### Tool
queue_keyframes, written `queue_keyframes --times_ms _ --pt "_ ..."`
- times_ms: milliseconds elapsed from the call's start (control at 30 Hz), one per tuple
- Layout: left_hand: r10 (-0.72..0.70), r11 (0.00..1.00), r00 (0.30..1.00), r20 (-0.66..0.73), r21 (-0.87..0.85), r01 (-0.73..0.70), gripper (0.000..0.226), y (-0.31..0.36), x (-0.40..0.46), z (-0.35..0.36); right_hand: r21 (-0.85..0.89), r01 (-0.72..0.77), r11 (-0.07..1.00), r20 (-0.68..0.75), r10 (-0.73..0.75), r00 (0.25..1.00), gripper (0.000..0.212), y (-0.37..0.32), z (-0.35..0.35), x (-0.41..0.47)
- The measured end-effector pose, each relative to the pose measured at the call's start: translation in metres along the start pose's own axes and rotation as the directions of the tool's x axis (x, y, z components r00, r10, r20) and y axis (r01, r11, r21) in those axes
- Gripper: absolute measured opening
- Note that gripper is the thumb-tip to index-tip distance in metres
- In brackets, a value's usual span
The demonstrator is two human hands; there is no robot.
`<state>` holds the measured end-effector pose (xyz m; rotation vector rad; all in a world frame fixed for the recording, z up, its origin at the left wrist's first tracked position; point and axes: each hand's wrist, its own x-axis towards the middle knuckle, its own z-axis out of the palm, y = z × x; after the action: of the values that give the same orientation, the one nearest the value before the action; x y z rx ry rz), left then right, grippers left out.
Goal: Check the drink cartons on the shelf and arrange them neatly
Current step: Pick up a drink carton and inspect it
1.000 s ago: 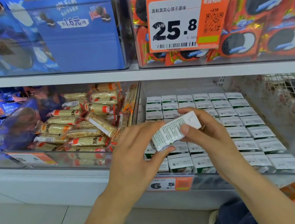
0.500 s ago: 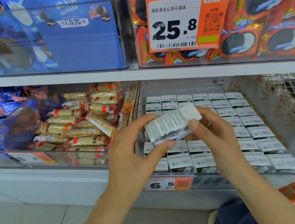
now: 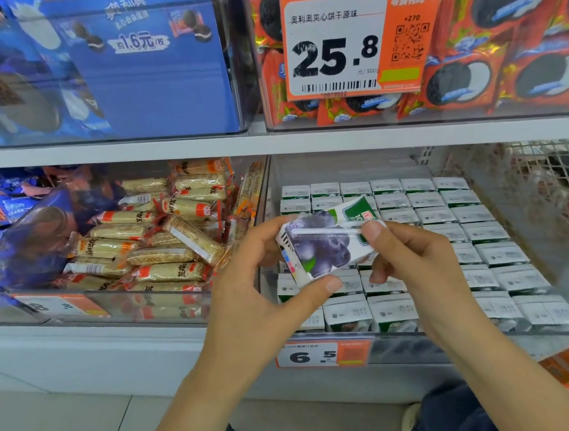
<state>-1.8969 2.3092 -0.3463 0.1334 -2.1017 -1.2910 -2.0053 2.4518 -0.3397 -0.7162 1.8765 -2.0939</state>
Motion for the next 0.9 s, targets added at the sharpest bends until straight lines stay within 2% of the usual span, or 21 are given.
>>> queue_keyframes --times_ms 167,267,333,433,533,667,700,800,900 --pt "0.080 0.992 0.995 -0.054 0.100 -0.074 0.049 -0.001 0.001 0.000 0.002 0.003 1.000 0.045 -0.003 0.999 0.015 0.002 -0.002 -0.001" --pt "0.124 0.983 0.989 -0.086 0.145 -0.110 0.046 0.000 0.003 -0.002 0.048 0.014 0.999 0.087 -0.019 0.996 0.040 0.003 -0.003 -0.001" --pt "0.113 0.988 0.987 -0.114 0.114 -0.100 0.042 0.001 0.002 -0.003 0.068 -0.007 0.998 0.118 -0.001 0.993 0.059 0.004 -0.003 0.000" --pt "0.074 0.996 0.985 -0.158 0.065 -0.065 0.037 0.002 0.001 -0.005 0.055 -0.060 0.997 0.155 0.050 0.987 0.071 0.007 -0.003 0.000" --pt "0.066 0.998 0.979 -0.194 0.033 -0.060 0.035 0.001 0.002 -0.005 -0.006 -0.085 0.996 0.169 0.085 0.982 0.069 0.007 -0.001 0.001" --pt "0.073 0.995 0.976 -0.205 0.075 -0.058 0.043 -0.002 0.000 0.000 -0.088 -0.084 0.993 0.164 0.097 0.982 0.041 0.009 0.000 0.001" --pt "0.112 0.989 0.975 -0.190 0.116 -0.091 0.044 -0.003 0.000 0.001 -0.119 -0.066 0.991 0.189 0.087 0.978 0.045 0.009 0.000 0.000" --pt "0.211 0.955 0.968 -0.133 0.242 -0.174 0.052 -0.006 0.001 0.003 -0.218 -0.038 0.975 0.279 0.099 0.955 0.081 0.011 0.001 -0.004" --pt "0.262 0.917 0.962 -0.071 0.328 -0.226 0.050 -0.007 0.000 0.006 -0.287 -0.040 0.957 0.320 0.135 0.938 0.091 0.014 0.004 -0.006"
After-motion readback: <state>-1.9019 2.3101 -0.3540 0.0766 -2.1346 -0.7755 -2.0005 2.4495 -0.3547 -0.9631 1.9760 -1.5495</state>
